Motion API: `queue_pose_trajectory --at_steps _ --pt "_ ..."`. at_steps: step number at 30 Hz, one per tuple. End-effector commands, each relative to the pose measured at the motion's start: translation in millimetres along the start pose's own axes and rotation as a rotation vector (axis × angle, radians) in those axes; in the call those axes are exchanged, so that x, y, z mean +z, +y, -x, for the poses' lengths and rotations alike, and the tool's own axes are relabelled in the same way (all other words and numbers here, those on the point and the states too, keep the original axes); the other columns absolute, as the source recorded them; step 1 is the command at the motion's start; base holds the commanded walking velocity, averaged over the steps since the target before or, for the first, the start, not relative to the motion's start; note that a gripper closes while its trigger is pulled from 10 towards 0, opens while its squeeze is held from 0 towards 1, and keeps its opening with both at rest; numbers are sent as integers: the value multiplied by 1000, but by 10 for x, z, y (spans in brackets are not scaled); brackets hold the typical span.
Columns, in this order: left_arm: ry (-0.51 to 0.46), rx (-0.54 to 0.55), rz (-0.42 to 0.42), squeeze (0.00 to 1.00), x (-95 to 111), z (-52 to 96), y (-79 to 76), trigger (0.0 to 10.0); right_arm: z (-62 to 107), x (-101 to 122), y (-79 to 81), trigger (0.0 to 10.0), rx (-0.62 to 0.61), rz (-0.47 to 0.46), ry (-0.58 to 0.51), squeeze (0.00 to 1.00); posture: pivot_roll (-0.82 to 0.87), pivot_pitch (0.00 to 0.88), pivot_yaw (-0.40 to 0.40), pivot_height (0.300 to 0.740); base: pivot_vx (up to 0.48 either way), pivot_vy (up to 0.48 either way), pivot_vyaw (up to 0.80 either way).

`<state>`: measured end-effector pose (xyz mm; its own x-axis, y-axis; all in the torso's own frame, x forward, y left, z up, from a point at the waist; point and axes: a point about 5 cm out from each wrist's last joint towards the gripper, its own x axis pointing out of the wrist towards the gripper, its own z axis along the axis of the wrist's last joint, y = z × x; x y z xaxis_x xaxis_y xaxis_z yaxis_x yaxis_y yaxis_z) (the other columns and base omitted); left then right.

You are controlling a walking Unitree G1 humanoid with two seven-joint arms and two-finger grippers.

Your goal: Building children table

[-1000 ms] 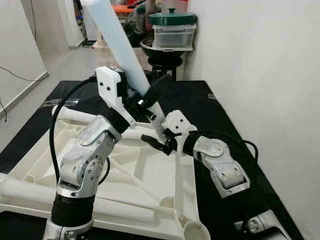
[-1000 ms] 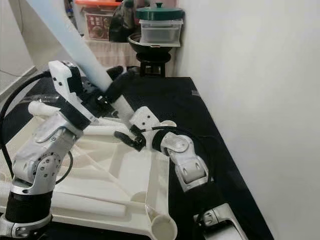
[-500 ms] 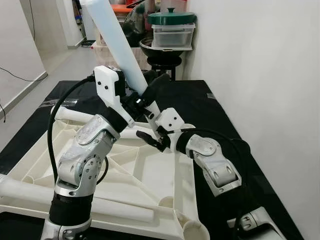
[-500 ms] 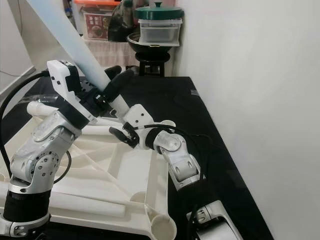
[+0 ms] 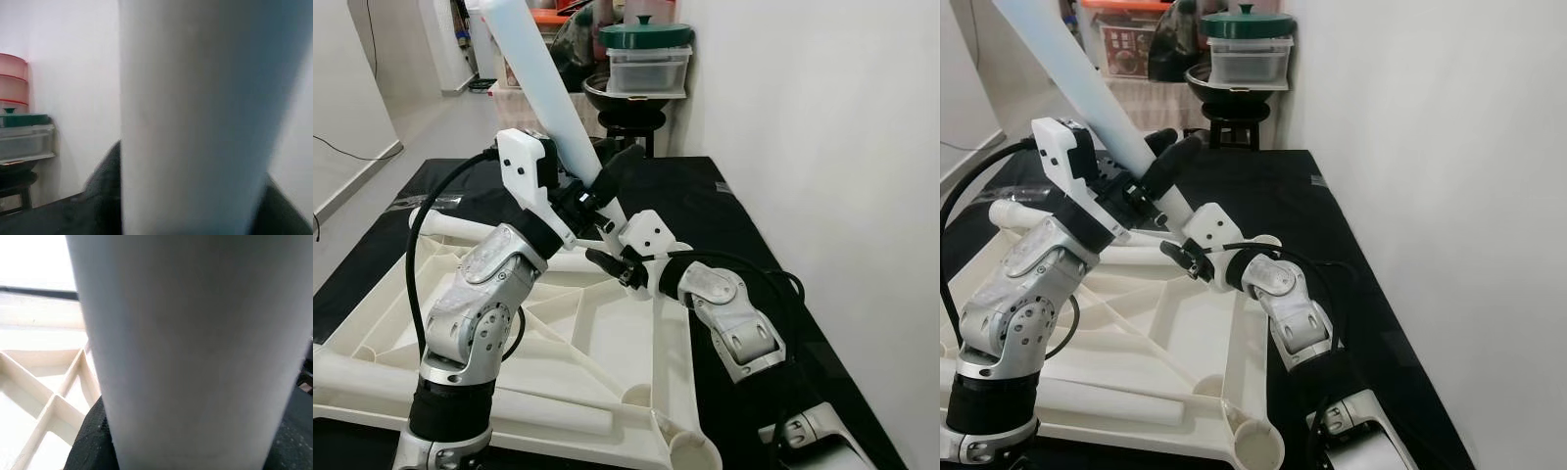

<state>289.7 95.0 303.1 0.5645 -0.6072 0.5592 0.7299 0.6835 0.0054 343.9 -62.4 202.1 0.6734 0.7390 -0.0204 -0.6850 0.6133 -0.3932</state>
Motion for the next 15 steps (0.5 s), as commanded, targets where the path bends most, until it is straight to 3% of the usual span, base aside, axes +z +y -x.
queue_pose_trajectory --at_steps 1,2,5,8,10,12,13,14,15 --pt "-34 -29 33 1000 68 -60 -28 10000 -26 18 -53 0 -24 2 7 0 -12 0 -15 740 0 0 0" --pt "-34 -29 33 1000 68 -60 -28 10000 -26 18 -53 0 -24 2 7 0 -12 0 -15 740 0 0 0" --pt "-67 63 24 1000 186 29 180 10000 50 -19 -320 0 -161 -4 36 0 -15 0 -13 740 0 0 0" --pt "-73 90 15 1000 226 77 251 10000 87 -23 -419 0 -208 -15 40 0 -14 0 -14 740 0 0 0" --pt "-79 144 -14 1000 301 178 381 10000 169 -17 -615 0 -307 -43 40 0 -12 0 -16 740 0 0 0" --pt "-79 161 -28 1000 323 211 419 10000 198 -13 -681 0 -343 -52 40 0 -12 0 -16 740 0 0 0" --pt "-47 198 -90 1000 318 281 469 10000 299 -17 -913 0 -501 -72 80 0 -9 0 -19 740 0 0 0" --pt "-47 198 -90 1000 318 281 469 10000 299 -17 -913 0 -501 -72 80 0 -9 0 -19 740 0 0 0" --pt "-29 208 -115 1000 303 302 479 10000 368 -46 -1041 0 -603 -96 130 0 -8 0 -20 740 0 0 0"
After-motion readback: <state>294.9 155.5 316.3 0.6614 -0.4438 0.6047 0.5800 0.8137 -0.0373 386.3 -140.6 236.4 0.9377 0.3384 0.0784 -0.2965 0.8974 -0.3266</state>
